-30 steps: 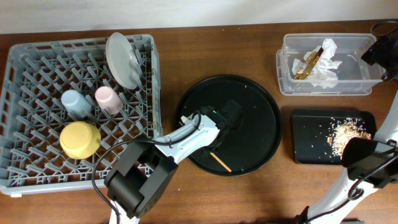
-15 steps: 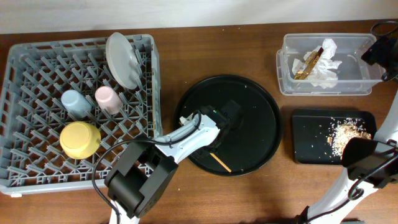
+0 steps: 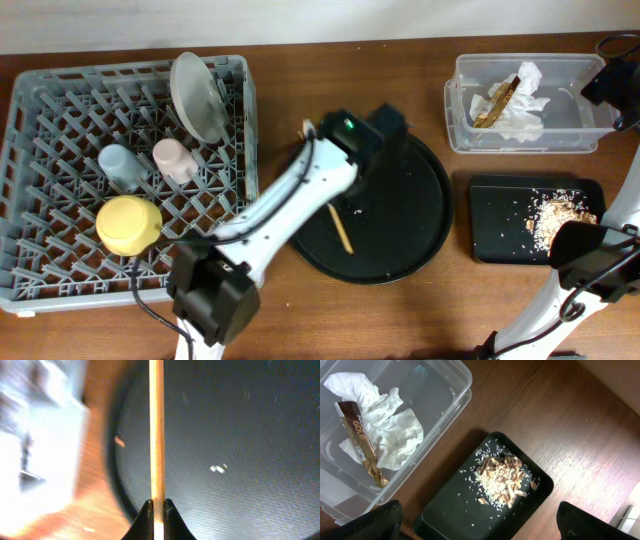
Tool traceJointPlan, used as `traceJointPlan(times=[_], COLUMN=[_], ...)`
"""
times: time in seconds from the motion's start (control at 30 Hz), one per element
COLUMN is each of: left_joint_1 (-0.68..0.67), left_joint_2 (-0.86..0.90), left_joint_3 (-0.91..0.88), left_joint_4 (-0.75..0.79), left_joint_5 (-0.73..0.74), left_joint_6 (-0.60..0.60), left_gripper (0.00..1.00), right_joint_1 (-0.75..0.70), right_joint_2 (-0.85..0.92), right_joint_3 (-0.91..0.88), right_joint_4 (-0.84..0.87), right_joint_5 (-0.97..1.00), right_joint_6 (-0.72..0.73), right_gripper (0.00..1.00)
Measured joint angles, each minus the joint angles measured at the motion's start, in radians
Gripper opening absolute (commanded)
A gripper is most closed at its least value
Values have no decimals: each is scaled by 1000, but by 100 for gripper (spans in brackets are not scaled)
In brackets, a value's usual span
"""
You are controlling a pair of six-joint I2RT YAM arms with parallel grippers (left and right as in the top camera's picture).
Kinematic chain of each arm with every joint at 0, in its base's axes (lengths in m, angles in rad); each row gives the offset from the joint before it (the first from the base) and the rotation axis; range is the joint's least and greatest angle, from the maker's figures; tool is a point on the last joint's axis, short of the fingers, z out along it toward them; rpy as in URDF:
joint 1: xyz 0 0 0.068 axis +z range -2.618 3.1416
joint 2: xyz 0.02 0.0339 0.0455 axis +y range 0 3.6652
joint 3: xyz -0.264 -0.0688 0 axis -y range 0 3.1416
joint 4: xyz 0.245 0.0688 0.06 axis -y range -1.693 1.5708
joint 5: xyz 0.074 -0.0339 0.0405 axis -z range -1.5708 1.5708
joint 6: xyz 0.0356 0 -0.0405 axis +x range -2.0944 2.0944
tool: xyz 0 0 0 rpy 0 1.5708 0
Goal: Sort waste into correct bins and load items into the dishwasher rack
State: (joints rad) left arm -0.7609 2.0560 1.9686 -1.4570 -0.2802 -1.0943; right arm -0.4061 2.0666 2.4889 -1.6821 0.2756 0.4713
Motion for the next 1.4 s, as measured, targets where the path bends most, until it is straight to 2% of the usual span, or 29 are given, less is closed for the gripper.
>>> traceJointPlan(times=[0.1,0.23,0.3,0.37,0.43,0.47,0.63,0.77,1.0,1.07,1.2,1.3,1.4], left_joint_1=[69,178,231,290,333,362,455,439,355,330,254,186,123], left_joint_2=[-1,-1,0,0,-1,0,-1,0,24,70,214,278,293], left_joint_3=[126,165,165,165,165,165,165,165,168,171,171,169,169], left_joint_4=[-105,-79,-29,45,98,124,134,138,168,192,283,347,401], left_joint_5=[-131,-261,-285,-277,-229,-174,88,285,398,444,502,500,423], left_joint_6=[111,233,311,422,521,585,802,961,1032,1039,1041,990,880], left_gripper=[13,12,11,0,1,6,42,44,46,50,52,53,53], right_joint_1=[0,0,0,0,0,0,0,0,0,0,0,0,0], right_joint_2=[0,0,0,0,0,0,0,0,0,0,0,0,0], right_joint_3=[0,0,0,0,0,0,0,0,0,0,0,0,0], right_joint_4=[0,0,-1,-1,-1,-1,-1,-1,-1,-1,-1,-1,-1], right_joint_5=[0,0,0,0,0,0,0,0,0,0,0,0,0], right_joint_6=[0,1,0,0,0,0,0,0,0,1,0,0,0], right_gripper=[99,99,99,99,99,99,99,99,99,99,99,99,98])
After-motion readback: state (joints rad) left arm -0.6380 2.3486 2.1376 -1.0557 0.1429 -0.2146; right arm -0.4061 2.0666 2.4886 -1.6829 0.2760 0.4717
